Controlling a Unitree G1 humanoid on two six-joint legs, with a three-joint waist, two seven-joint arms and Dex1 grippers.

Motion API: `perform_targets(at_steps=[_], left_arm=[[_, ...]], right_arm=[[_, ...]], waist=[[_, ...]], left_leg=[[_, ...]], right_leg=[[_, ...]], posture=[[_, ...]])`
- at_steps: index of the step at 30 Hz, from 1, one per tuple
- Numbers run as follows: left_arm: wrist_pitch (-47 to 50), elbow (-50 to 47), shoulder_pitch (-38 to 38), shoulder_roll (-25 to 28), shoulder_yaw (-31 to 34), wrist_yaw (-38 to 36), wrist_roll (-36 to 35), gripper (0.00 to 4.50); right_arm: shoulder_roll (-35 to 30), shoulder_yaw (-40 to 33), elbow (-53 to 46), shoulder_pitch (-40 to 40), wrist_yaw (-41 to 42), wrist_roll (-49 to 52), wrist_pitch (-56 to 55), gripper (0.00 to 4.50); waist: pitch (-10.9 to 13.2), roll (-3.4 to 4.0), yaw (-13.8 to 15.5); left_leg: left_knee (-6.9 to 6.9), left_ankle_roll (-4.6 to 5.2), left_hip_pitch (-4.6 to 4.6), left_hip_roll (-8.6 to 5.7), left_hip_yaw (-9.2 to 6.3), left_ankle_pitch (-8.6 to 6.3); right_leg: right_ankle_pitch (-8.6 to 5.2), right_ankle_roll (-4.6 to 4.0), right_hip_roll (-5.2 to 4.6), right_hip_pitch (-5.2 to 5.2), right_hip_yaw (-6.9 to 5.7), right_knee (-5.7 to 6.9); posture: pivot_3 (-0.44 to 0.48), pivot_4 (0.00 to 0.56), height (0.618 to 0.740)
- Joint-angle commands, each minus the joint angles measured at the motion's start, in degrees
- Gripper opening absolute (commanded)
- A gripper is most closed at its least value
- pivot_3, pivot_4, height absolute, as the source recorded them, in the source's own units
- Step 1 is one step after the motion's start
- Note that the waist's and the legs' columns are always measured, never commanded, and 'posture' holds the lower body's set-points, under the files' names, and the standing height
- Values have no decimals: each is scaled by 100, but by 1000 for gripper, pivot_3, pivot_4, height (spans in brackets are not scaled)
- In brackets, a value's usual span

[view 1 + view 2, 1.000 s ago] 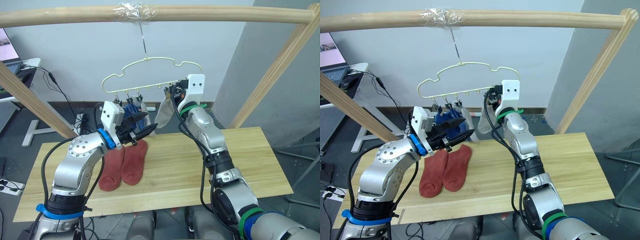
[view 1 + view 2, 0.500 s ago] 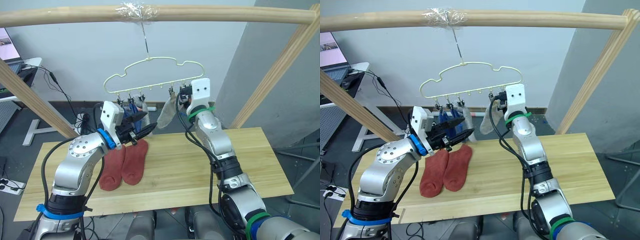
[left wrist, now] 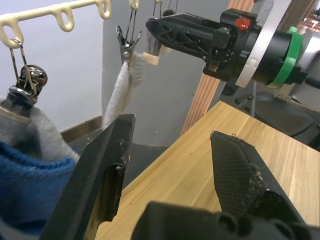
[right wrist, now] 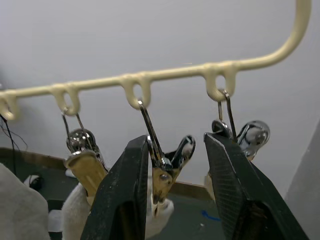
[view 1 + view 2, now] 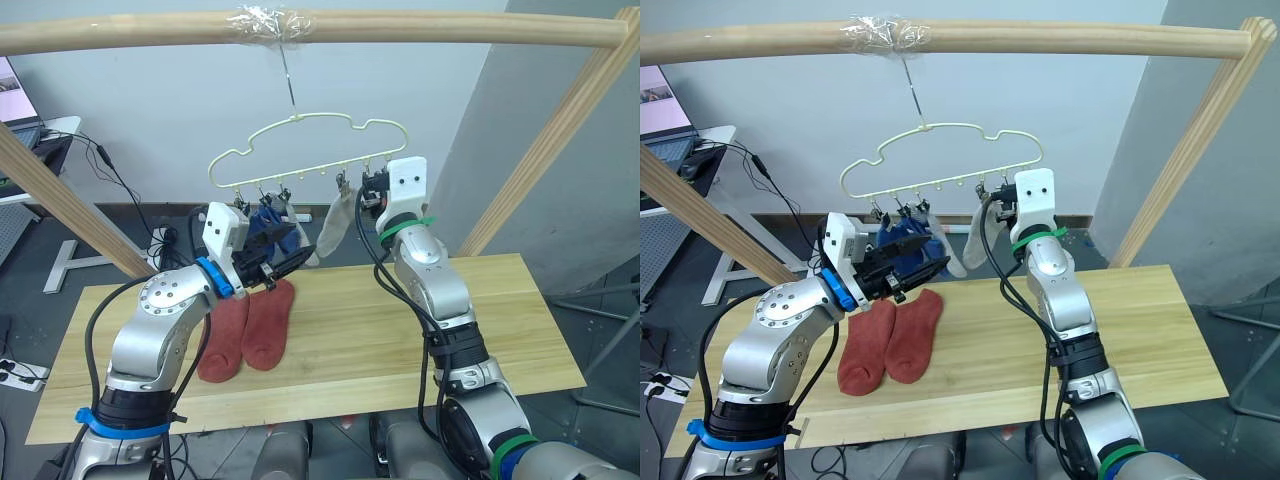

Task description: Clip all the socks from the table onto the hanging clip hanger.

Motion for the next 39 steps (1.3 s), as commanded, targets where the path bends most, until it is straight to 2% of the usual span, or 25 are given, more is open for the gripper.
perform_targets(at_steps=[1, 9, 30, 39], left_arm=[[-60, -216, -89, -59, 58, 53, -104, 2739], [20, -391, -239, -120, 245, 87, -457, 2739], [-80, -423, -351, -132, 147, 254, -390, 2739], [-73, -436, -345, -131, 136, 281, -392, 2739]], right_arm=[[101, 21, -243, -53, 81, 92, -114, 1797], [241, -96, -169, -62, 87, 206, 36, 1797], [240, -263, -86, -160, -174, 179, -54, 1797], [540, -330, -78, -136, -266, 445, 173, 1797]], waist=[[0, 0, 1], [0, 0, 17], [0, 0, 16], [0, 0, 20]], left_leg=[[0, 0, 0, 0, 0, 0], [1, 0, -1, 0, -2, 0], [0, 0, 0, -1, 0, 0], [0, 0, 0, 0, 0, 0]], right_leg=[[0, 0, 0, 0, 0, 0], [0, 0, 0, 0, -2, 0], [0, 0, 0, 0, 0, 0], [0, 0, 0, 0, 0, 0]], posture=[[126, 188, 740], [136, 187, 740], [133, 187, 740], [133, 187, 740]])
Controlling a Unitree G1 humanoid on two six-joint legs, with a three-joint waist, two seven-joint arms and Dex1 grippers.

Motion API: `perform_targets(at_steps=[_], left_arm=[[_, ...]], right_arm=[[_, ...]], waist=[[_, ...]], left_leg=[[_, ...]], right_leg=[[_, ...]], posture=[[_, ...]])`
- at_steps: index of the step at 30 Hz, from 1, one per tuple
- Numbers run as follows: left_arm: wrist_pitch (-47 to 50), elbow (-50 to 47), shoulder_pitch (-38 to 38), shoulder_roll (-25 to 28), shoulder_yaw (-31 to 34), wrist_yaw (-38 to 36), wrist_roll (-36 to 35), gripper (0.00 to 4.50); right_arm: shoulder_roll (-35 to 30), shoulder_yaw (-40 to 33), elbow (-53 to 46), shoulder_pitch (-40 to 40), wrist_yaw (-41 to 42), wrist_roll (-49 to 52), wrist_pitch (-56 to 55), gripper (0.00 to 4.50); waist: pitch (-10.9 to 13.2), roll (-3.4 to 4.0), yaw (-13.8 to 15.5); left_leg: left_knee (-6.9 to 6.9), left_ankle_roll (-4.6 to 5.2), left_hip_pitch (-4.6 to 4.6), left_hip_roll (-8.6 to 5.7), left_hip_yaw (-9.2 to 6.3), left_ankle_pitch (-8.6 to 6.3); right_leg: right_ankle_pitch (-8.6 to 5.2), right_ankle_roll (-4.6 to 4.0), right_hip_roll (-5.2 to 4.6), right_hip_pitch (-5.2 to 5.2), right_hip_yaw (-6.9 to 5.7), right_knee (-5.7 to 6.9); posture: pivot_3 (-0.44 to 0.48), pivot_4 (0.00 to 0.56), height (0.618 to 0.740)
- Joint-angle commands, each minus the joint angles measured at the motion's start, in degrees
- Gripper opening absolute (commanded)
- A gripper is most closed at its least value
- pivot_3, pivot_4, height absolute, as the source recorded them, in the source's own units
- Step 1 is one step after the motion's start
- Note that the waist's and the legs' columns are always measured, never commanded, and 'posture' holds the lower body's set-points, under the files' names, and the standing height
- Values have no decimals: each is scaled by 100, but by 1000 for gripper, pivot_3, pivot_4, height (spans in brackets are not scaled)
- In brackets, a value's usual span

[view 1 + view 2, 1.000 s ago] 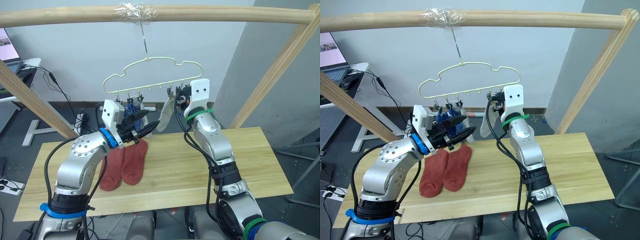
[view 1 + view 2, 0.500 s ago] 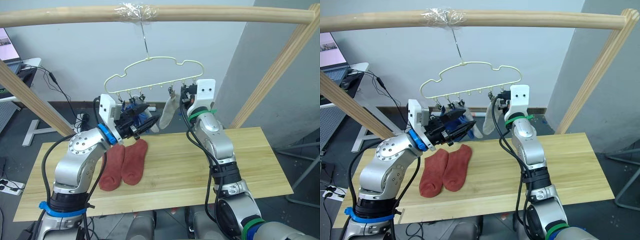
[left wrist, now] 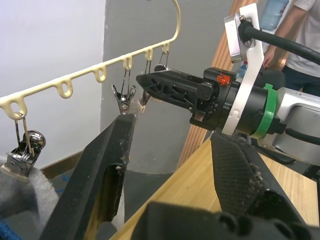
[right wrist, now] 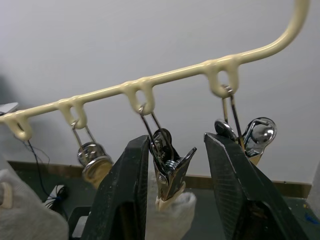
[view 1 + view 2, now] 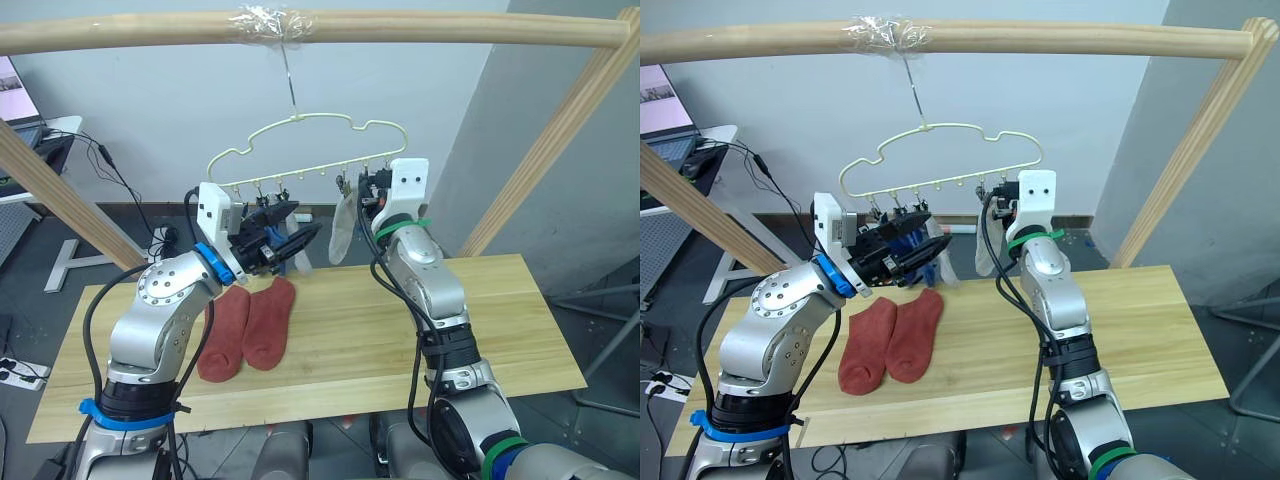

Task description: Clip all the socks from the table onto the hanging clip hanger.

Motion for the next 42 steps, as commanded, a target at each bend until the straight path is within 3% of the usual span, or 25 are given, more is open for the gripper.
perform_targets(at_steps=[1, 35, 42], left_arm=[[-73, -247, -30, -4, 21, 27, -20, 2739], [-64, -392, 112, 4, 42, 87, -24, 2739], [122, -457, -2, -106, 216, 192, -390, 2739]], right_arm=[[266, -43, -104, -122, -100, 167, 39, 1797], [582, 250, 100, -506, -571, 791, -64, 1797], [536, 262, 164, -543, -605, 841, -112, 1797]], waist=[[0, 0, -1], [0, 0, 30], [0, 0, 40]], left_leg=[[0, 0, 0, 0, 1, 0], [0, 0, 0, 0, 0, 0], [0, 0, -1, 0, 0, 0]], right_leg=[[0, 0, 0, 0, 1, 0], [0, 0, 0, 0, 0, 0], [0, 0, 0, 0, 0, 0]], posture=[[137, 189, 740], [157, 187, 740], [159, 189, 740]])
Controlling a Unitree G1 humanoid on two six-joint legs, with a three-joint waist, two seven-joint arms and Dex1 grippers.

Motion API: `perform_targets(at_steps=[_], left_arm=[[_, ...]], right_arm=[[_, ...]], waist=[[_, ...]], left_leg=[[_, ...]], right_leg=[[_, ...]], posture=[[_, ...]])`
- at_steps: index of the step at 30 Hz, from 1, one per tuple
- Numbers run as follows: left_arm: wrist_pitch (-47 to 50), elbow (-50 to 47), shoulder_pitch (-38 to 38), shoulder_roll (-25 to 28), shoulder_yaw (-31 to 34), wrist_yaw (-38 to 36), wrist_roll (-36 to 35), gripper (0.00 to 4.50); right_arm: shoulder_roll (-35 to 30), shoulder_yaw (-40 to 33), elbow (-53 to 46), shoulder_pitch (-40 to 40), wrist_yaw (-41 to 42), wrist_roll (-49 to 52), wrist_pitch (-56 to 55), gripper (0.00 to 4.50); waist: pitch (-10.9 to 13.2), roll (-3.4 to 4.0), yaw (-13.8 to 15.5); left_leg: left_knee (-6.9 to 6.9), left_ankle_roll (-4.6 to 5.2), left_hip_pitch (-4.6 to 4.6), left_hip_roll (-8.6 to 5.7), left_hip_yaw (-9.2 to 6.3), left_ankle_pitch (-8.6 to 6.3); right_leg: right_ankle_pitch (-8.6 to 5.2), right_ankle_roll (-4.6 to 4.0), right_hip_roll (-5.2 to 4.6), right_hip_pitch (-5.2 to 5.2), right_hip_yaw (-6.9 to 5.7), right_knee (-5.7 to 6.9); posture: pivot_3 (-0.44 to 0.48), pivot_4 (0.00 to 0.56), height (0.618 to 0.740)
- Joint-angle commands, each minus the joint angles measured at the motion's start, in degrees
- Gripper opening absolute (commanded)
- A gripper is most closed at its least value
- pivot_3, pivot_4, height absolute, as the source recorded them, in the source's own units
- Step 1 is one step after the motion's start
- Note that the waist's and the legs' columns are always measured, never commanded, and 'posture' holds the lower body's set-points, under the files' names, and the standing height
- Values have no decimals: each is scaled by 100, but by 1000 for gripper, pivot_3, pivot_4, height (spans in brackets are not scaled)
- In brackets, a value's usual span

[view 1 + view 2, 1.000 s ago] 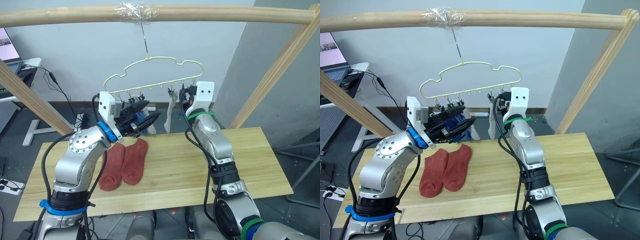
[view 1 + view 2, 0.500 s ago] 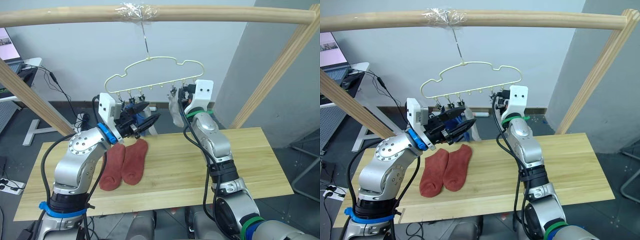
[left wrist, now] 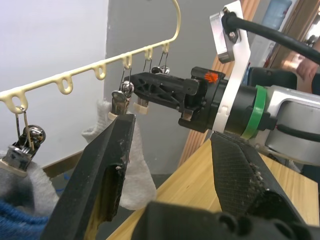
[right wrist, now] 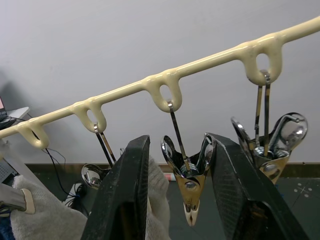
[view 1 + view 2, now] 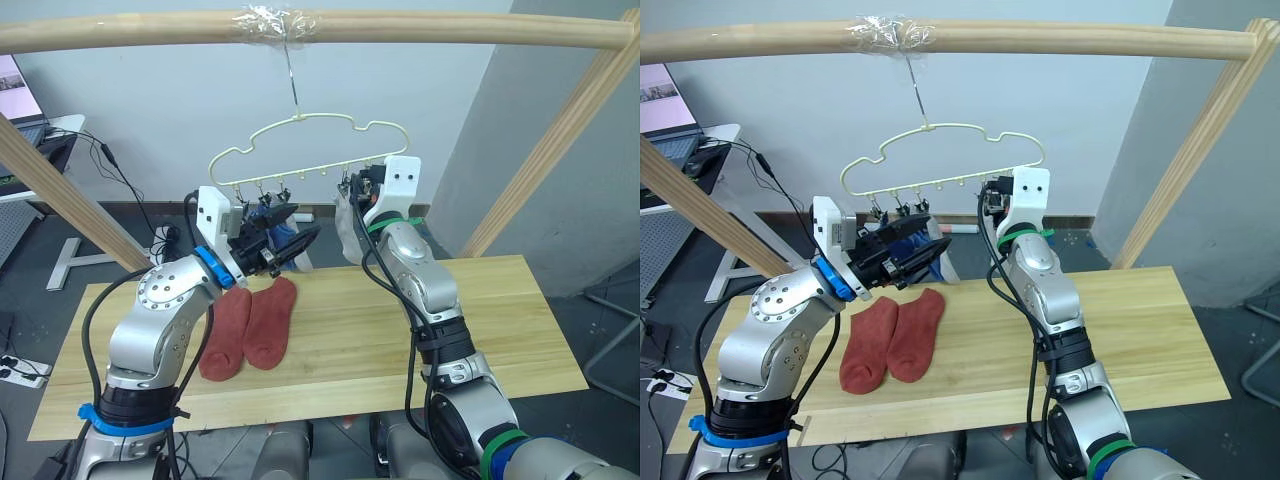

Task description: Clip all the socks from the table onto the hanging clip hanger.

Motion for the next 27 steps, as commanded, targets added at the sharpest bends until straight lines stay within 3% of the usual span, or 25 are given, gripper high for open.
perform_targets(at_steps=[1, 25, 27], left_arm=[[87, -294, -130, -8, 187, 73, -245, 2739], [83, -381, -111, 20, 53, 40, -171, 2739], [89, -385, -125, 14, 48, 52, -181, 2739]], right_arm=[[515, 29, -118, -301, -25, 56, -167, 1797], [454, 21, -151, -304, -33, 96, -183, 1797], [448, 23, -154, -301, -34, 89, -191, 1420]], waist=[[0, 0, 2], [0, 0, 31], [0, 0, 40]], left_leg=[[0, 0, 0, 0, 0, 0], [0, 0, 0, 0, 0, 0], [0, 0, 0, -1, 0, 0]], right_leg=[[0, 0, 0, 0, 0, 0], [0, 0, 1, 0, 0, -1], [0, 0, 1, 0, 0, -1]], posture=[[159, 189, 740], [154, 195, 740], [153, 196, 740]])
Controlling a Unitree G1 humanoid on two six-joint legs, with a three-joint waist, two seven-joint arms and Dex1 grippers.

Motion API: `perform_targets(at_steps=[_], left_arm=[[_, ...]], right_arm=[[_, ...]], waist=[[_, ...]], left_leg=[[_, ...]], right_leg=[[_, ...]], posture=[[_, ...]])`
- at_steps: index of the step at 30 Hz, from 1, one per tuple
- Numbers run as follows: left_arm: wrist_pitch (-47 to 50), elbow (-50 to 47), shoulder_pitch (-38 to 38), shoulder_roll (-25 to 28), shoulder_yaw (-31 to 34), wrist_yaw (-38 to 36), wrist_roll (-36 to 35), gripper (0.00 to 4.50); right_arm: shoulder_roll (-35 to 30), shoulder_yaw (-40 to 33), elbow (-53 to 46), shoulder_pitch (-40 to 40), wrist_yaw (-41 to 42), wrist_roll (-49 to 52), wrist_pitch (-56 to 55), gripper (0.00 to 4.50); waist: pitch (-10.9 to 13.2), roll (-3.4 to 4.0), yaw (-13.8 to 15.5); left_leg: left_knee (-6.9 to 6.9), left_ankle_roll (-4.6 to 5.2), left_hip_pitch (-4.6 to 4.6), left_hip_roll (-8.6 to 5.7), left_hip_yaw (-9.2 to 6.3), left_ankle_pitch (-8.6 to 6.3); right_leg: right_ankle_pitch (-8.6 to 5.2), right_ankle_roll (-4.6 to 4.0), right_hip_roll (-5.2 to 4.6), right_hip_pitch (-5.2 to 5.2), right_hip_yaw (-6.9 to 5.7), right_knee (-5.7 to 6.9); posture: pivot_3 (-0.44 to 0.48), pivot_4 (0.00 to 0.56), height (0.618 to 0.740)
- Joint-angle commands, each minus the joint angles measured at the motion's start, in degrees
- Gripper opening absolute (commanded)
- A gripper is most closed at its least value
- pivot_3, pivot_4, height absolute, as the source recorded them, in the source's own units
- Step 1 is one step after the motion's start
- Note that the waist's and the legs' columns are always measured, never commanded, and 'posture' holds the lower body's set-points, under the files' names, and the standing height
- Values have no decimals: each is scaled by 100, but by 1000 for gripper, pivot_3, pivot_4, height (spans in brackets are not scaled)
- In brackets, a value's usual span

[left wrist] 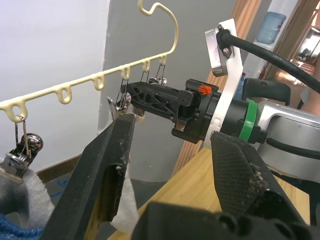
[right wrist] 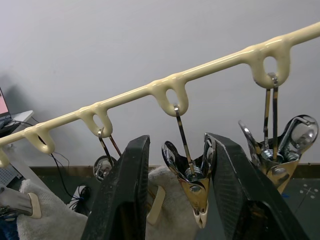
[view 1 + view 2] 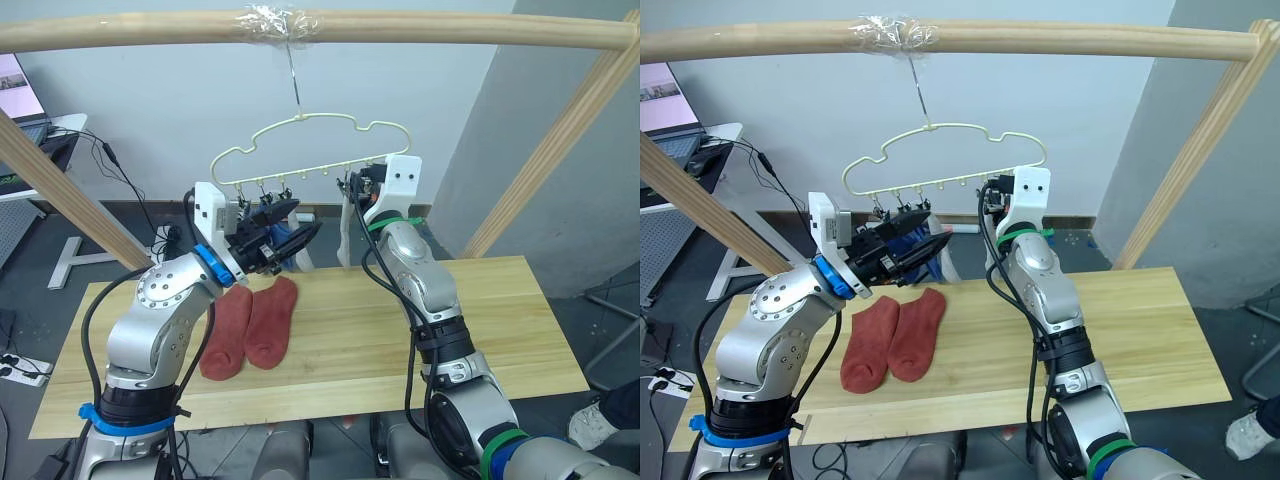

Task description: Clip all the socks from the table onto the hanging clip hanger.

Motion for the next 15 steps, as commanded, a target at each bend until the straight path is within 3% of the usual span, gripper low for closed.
perform_targets(at_steps=[1, 3, 7, 15], left_arm=[[-17, -313, -80, -1, 12, 31, -66, 2739], [-21, -314, -73, -2, -2, 36, -54, 2739], [-6, -337, -55, -8, -19, 50, -55, 2739], [-79, -202, 106, 107, -169, 105, 310, 2739]], right_arm=[[445, 24, -178, -282, -20, 28, -121, 1244], [427, 46, -182, -277, -6, 2, -134, 651], [375, 92, -178, -278, 38, -56, -173, 12], [-7, 225, -324, -183, 417, -183, -40, 12]], waist=[[0, 0, 8], [0, 0, 9], [0, 0, 10], [0, 0, 12]], left_leg=[[0, 0, 0, 0, 0, 0], [0, 0, 0, 0, 0, 0], [0, 0, 0, 0, 0, 0], [0, 0, 0, 0, 0, 0]], right_leg=[[0, 0, 0, 0, 0, 0], [0, 0, 0, 0, 0, 0], [0, 0, 0, 0, 0, -1], [0, 0, 0, 0, 0, -1]], posture=[[153, 196, 740], [153, 198, 740], [152, 199, 740], [149, 202, 740]])
